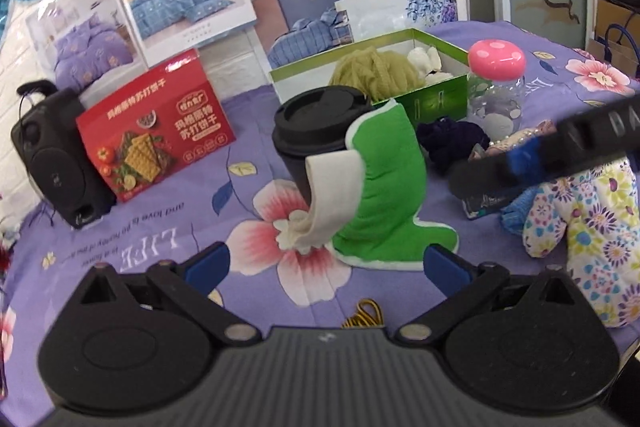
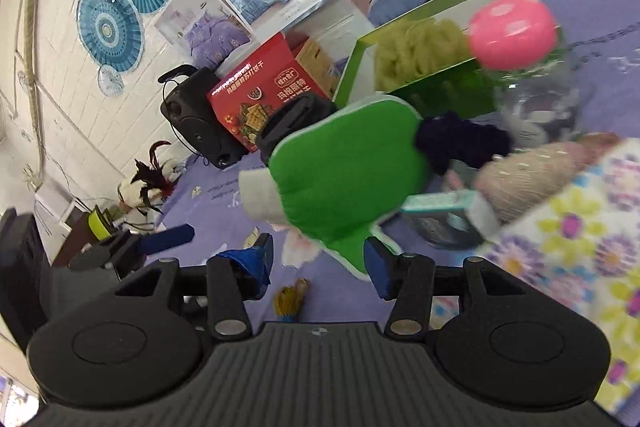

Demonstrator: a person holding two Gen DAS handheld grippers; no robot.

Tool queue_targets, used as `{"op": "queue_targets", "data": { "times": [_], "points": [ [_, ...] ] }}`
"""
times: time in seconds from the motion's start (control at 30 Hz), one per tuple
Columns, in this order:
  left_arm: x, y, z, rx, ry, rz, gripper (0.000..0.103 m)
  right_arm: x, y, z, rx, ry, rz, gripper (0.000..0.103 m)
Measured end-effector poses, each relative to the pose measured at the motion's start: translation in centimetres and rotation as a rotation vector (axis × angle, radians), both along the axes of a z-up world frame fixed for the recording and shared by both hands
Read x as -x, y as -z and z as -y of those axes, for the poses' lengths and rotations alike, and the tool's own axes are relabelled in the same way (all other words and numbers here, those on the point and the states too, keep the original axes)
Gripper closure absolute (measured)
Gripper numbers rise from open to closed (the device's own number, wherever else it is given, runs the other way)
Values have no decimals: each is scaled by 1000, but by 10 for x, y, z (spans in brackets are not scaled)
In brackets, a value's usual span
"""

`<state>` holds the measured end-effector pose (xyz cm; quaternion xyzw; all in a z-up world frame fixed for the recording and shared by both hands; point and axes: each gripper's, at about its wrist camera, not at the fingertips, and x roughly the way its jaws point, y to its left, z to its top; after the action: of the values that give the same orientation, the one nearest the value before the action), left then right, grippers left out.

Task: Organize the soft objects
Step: 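Grasp the green-and-white oven mitt with the left gripper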

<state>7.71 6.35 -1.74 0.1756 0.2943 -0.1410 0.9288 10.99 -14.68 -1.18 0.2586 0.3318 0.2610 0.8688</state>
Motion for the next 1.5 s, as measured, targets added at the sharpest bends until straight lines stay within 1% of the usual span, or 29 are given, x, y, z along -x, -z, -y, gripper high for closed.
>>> {"op": "queue_targets", "data": {
  "times": [0.07,0.17,0.2,0.27,0.33,0.4,0.47,0.67,0.73,0.77,0.87,1.03,1.13,1.3,1.37,1.43,1.5],
  "points": [
    [-7,4,3,-8,29,11,0,-12,-9,-3,27,-4,31,67],
    [-21,10,9,-11,63,17,0,-30,-26,-4,145,-12,84,67],
    [-26,11,10,-11,73,18,0,-36,-28,1,149,-5,82,66],
    [-34,13,15,-15,87,19,0,-49,-27,6,95,7,55,65],
    [-41,14,17,-5,101,17,0,-59,-26,6,68,40,54,65],
    [-46,14,18,14,108,6,0,-69,-27,2,86,88,75,65],
    [-48,14,17,36,114,-9,0,-74,-26,-1,135,120,81,65],
    [-53,13,14,139,152,-59,0,-84,-18,-7,266,148,99,65],
    [-52,13,13,156,164,-64,0,-83,-14,-9,309,128,85,65],
    [-51,14,13,165,169,-73,0,-80,-12,-8,312,117,77,65],
    [-49,18,13,189,181,-109,0,-71,-5,-5,282,73,43,65],
    [-43,28,17,215,193,-185,0,-62,5,-10,270,19,-25,64],
    [-39,34,22,215,200,-211,0,-63,6,-15,270,-3,-45,64],
    [-38,42,28,182,197,-198,0,-75,12,-24,272,-41,-93,63],
    [-43,49,30,154,172,-222,0,-81,18,-28,271,-64,-128,62],
    [-49,55,30,134,140,-247,0,-83,24,-33,271,-95,-138,61],
    [-53,58,27,153,132,-273,1,-85,28,-38,301,-102,-133,59]
  ]
}}
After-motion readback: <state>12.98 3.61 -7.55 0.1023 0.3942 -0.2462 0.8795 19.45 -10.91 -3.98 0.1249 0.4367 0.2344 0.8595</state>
